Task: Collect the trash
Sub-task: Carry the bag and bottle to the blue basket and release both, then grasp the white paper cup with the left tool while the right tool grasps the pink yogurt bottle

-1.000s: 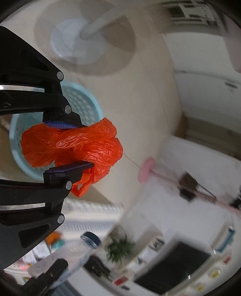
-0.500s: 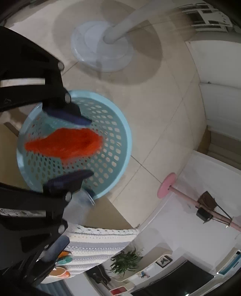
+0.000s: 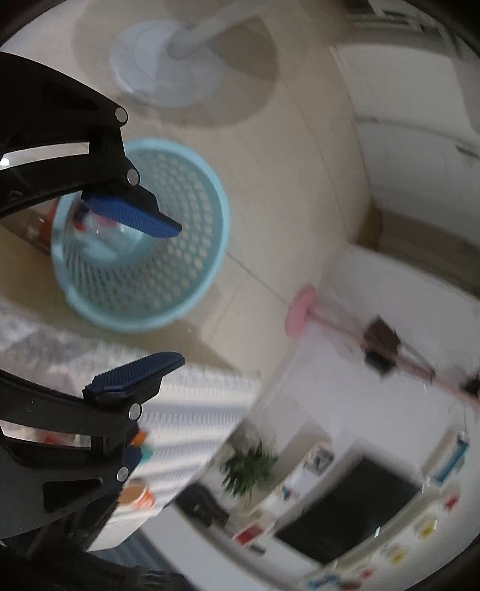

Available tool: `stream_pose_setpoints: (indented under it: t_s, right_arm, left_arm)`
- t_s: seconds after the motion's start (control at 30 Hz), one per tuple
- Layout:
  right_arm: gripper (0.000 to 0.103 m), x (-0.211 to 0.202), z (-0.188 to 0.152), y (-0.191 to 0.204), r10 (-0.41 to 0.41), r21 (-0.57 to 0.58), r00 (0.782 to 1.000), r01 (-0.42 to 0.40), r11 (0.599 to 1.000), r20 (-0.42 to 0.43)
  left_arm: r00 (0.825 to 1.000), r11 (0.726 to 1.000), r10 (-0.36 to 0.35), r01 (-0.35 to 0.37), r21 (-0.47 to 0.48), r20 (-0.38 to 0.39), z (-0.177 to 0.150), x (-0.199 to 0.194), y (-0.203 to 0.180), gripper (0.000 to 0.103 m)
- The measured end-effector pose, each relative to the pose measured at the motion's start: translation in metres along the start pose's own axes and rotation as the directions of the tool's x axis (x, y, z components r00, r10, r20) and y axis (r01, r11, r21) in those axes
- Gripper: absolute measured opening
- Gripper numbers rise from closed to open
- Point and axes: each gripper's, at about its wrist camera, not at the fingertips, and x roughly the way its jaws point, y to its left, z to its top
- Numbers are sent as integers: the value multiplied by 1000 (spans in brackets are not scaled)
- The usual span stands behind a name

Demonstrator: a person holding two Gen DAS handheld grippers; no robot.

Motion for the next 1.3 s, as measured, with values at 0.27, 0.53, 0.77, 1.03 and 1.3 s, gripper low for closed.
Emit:
stream_pose_setpoints:
  t_s: [0.27,0.53,0.77,1.03,1.3]
  right_arm:
    - [60,-115,-10,-77,-140,61,975,132,989,174]
    - [65,-187,-48,-165,-348,150,907,320,935,235]
    - [68,-180,-96,-229,-398,247,908,358,900,132]
    - [68,-142,-134,-268,-365,334,931,345,877,-2]
    - [68,-112,-144,-276,-360,341,930,363,867,-75]
  left_arm:
    - [975,963,-224,220,154,9,-26,-30,-93,76]
    - [964,935,-244,263,240,-106,-54,-3,-149,76]
    - [924,855,-282,364,370,-257,-91,12,-168,80]
    - [926,757,-202,354,549,-318,-130,22,-179,84]
    - [956,716,-75,248,652,-282,-149,43,-187,80]
